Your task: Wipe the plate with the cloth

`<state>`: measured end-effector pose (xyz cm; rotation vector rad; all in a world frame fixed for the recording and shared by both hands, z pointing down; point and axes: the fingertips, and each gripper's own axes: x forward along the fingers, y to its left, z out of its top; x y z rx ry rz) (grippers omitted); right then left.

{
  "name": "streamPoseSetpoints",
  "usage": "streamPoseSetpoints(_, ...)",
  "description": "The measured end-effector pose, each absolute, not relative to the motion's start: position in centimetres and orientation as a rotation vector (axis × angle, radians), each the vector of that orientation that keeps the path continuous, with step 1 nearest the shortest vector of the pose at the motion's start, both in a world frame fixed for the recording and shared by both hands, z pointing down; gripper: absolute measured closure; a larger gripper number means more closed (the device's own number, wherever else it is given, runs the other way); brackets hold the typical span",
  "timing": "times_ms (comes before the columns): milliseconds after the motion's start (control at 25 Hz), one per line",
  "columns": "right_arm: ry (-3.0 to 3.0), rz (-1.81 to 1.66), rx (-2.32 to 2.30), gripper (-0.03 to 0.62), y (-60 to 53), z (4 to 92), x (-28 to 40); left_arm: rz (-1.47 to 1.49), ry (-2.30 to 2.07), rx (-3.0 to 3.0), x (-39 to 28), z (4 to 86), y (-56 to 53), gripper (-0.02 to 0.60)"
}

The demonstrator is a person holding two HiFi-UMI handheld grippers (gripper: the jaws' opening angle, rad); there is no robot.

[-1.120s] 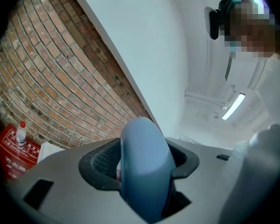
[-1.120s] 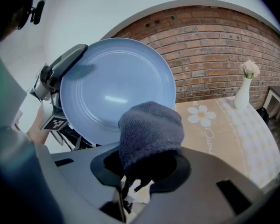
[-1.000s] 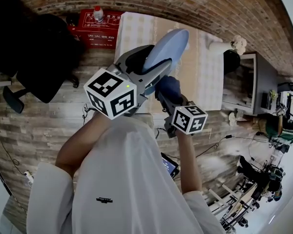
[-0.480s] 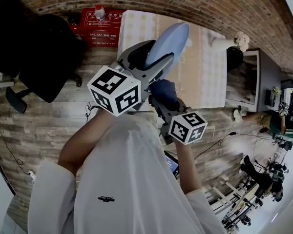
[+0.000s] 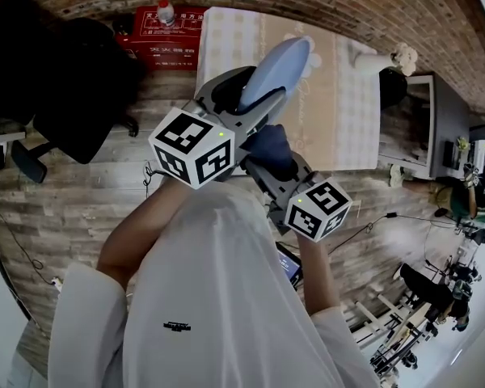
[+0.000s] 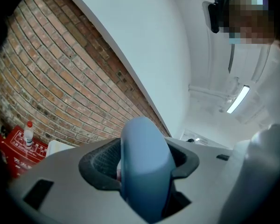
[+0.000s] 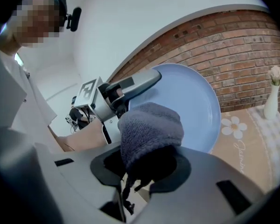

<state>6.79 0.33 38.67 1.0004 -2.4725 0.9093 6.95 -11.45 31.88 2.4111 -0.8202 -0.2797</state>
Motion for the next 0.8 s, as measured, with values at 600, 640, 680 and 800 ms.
streamPoseSetpoints(600,-2.490,0.886,1.246,0.462,-1.9,36.9,10.9,-0.230,-0.781,2.432,7.4,32.5,-9.3,0.322)
streamPoseSetpoints(640,-2.472,0.864,1.289,0.462,-2.2,36.8,11.5,-0.223,-0.787,2.441,7.3,32.4,-9.1,0.322)
streamPoseSetpoints(680,-2.458,0.842,1.335,0.462,-2.5,36.6,12.0,-0.213,-0.795,2.450,7.2,32.5,-8.9,0.322)
streamPoseSetpoints(800,-2.428,0.774,1.479,0.462,-3.5,35.9,13.9,-0.188,-0.815,2.479,6.9,32.4,-8.5,0.322)
